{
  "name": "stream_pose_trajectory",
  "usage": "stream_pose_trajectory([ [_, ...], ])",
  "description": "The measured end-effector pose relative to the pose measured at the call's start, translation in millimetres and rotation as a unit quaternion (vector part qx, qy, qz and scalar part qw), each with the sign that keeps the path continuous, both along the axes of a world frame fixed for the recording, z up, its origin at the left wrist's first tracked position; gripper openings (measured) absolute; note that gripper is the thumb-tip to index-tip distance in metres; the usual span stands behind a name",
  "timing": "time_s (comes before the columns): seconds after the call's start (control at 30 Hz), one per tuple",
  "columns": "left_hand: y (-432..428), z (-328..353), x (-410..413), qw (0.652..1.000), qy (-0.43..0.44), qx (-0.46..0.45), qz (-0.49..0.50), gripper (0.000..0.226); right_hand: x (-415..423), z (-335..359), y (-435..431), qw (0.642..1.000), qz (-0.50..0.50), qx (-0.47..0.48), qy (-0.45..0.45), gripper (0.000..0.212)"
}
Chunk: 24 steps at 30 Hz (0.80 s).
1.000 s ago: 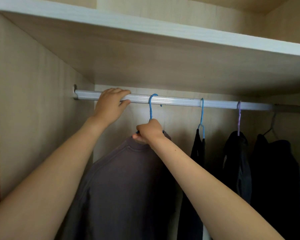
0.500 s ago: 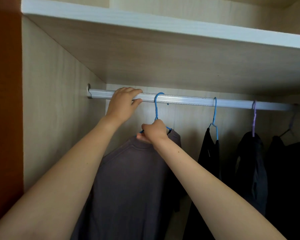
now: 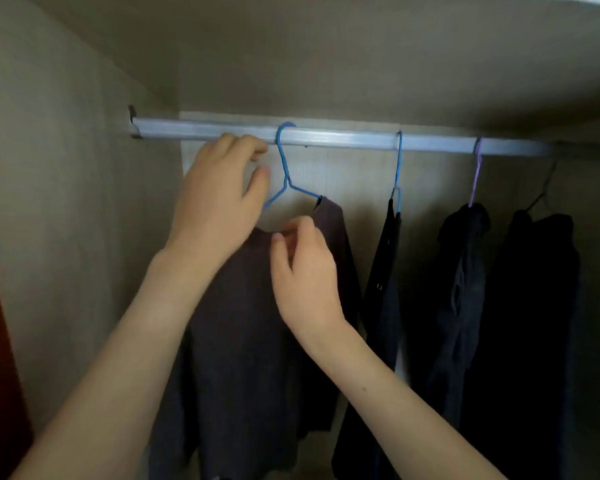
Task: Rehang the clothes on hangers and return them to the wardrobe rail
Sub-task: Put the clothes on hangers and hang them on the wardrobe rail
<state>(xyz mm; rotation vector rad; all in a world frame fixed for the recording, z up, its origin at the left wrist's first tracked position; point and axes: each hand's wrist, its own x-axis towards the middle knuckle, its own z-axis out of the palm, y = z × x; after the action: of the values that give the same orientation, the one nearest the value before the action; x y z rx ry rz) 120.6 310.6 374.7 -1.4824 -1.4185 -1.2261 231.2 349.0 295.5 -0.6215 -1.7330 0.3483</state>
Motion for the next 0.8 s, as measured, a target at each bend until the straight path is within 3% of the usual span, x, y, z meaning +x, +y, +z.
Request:
stream_pose_trajectory([
  [0.13, -70, -103, 67, 0.993, 0.014, 0.006, -0.113, 0.02, 70, -100, -47, 0.997, 0.061, -0.015, -0.039, 0.02],
  [0.2, -86, -161, 88, 0.985, -0.001, -0.066, -0.158, 0.022, 105, -159, -64, 0.993, 0.066, -0.063, -0.08, 0.02],
  [0.3, -92, -258, 109, 0.955, -0.097, -0.213, -0.184, 0.023, 155, -247, -83, 0.973, 0.03, -0.175, -0.148, 0.022],
  [0.4, -97, -363, 130, 0.899, -0.198, -0.354, -0.165, 0.027, 209, -325, -96, 0.936, -0.028, -0.294, -0.191, 0.028],
  [0.5, -105, -455, 153, 0.806, -0.249, -0.52, -0.134, 0.04, 262, -375, -107, 0.888, -0.078, -0.399, -0.214, 0.017],
  [0.6, -105, -505, 179, 0.726, -0.238, -0.626, -0.157, 0.036, 309, -398, -109, 0.858, -0.156, -0.453, -0.186, 0.007],
  [0.7, -84, -515, 216, 0.695, -0.212, -0.659, -0.197, 0.025, 349, -393, -98, 0.85, -0.241, -0.458, -0.098, 0.002],
  [0.8, -49, -497, 267, 0.672, -0.206, -0.663, -0.258, 0.03, 383, -373, -80, 0.845, -0.306, -0.439, 0.011, 0.017],
])
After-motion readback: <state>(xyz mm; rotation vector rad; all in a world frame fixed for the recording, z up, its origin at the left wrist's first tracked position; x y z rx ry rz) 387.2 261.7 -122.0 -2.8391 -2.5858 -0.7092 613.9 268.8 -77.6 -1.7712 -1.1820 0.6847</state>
